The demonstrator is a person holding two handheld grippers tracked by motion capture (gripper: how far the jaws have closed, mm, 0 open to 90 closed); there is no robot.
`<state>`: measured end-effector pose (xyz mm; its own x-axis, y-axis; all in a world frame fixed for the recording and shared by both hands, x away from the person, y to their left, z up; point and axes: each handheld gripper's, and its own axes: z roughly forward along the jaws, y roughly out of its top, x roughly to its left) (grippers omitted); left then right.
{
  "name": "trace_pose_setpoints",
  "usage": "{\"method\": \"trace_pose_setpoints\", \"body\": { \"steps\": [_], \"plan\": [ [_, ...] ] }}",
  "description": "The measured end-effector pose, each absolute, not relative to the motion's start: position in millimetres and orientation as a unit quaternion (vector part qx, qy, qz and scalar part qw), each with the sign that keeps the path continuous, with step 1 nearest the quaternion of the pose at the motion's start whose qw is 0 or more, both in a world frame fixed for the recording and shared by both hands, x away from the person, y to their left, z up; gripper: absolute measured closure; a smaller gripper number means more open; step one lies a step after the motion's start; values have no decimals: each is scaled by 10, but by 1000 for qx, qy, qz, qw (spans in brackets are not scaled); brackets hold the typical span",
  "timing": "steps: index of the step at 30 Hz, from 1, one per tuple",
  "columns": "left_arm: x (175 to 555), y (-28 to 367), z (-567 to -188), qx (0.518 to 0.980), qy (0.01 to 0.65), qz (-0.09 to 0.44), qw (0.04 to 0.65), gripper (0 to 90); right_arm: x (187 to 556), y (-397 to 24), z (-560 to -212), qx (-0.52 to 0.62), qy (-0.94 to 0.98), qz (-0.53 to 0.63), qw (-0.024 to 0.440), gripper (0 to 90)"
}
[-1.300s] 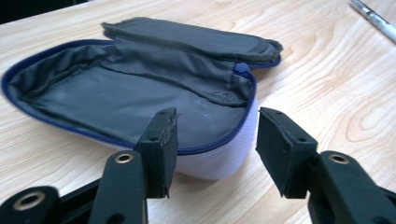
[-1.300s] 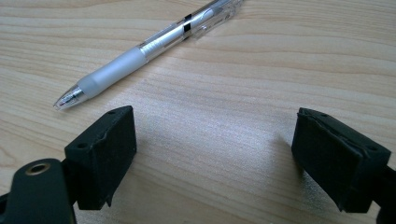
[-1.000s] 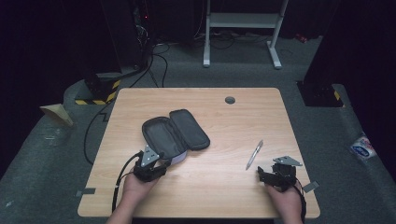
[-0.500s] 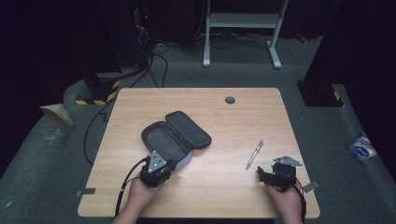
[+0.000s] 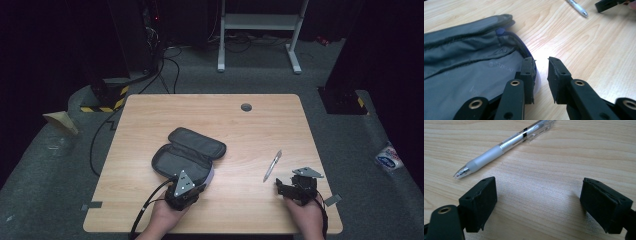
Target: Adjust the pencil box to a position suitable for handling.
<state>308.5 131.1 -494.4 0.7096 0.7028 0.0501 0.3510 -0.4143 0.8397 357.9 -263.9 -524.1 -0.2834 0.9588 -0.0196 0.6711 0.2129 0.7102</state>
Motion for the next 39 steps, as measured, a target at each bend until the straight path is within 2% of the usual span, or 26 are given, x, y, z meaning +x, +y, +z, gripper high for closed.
{"method": "trace_pose_setpoints", "body": {
  "steps": [16, 24, 25, 39],
  "plan": [
    [3122, 1524, -4810, 800, 337, 223, 443, 669, 3579, -2639, -5241, 549, 742, 303, 238, 136],
    [3245, 1900, -4767, 779, 378, 265, 424, 628, 3579, -2638, -5241, 548, 742, 303, 237, 136],
    [3286, 2048, -4797, 773, 395, 281, 409, 623, 3579, -2638, -5241, 548, 742, 303, 237, 136],
    [3404, 2658, -4849, 724, 475, 293, 406, 616, 3578, -2638, -5241, 549, 742, 303, 237, 136]
  ]
}}
